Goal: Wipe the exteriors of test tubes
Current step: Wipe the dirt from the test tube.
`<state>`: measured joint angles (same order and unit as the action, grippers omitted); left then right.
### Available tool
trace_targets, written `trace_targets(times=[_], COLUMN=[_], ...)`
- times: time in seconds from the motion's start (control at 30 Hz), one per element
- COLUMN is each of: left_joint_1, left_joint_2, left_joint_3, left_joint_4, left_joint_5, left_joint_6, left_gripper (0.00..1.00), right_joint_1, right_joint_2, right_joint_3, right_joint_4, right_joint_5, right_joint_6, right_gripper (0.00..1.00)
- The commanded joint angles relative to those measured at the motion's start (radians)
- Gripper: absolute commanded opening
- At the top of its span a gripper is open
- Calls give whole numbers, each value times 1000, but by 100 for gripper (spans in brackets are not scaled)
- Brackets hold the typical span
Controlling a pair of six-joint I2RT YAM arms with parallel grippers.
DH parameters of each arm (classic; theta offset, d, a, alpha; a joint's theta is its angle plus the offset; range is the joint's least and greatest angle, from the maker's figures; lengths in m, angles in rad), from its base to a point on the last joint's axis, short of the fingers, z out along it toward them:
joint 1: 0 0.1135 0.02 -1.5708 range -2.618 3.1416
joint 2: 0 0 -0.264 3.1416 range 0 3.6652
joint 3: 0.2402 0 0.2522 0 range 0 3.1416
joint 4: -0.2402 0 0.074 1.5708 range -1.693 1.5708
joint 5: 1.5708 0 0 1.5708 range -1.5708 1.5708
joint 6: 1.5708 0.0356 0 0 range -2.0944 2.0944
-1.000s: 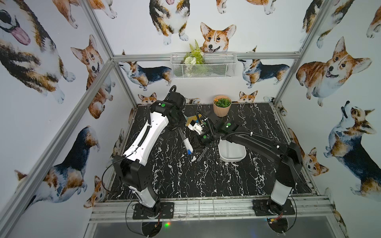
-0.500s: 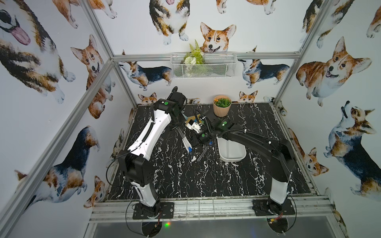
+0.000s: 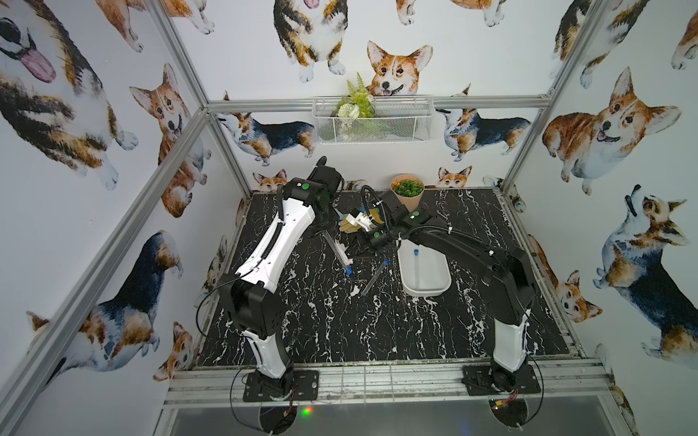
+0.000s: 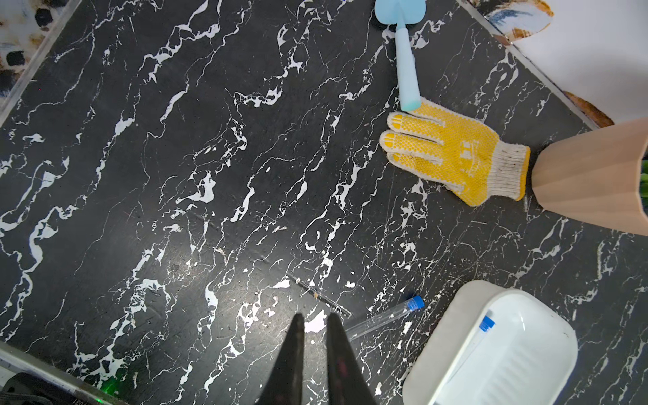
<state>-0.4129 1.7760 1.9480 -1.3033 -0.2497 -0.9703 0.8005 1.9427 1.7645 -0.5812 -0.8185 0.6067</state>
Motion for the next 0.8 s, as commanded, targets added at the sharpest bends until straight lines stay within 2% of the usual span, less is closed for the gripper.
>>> trace_targets(times=[0.0,0.13,0.23,0.37,0.5,0.67,0.77], left_joint_1=[-7,-10,-10,-12,-25,-66,-106], left_joint_2=[-6,-6,-7,-22,-65,-110,-110], left_joint_3=[19,37,50,66,14,-51,-62], left_joint_4=[-5,25,58,67,108,135,118], left_joint_5=[-36,-37,-38,-21,-14,-27,-49], left_joint_6=[20,75,131,180,199,159,109], left_gripper=[11,11,11,11,11,11,11], right_joint_1=[3,19,44,45,41,8,-11], right_joint_2=[-12,-80,-120,-106,-91,-53,5], right_joint_3=[-17,-138,-196,-158,-122,-64,37], right_joint_4=[-3,71,73,83,98,76,20], right_joint_5=[-34,-44,-6,2,11,-35,-93], right_joint_6=[7,67,82,140,170,165,132], right_gripper=[0,0,0,0,0,0,0])
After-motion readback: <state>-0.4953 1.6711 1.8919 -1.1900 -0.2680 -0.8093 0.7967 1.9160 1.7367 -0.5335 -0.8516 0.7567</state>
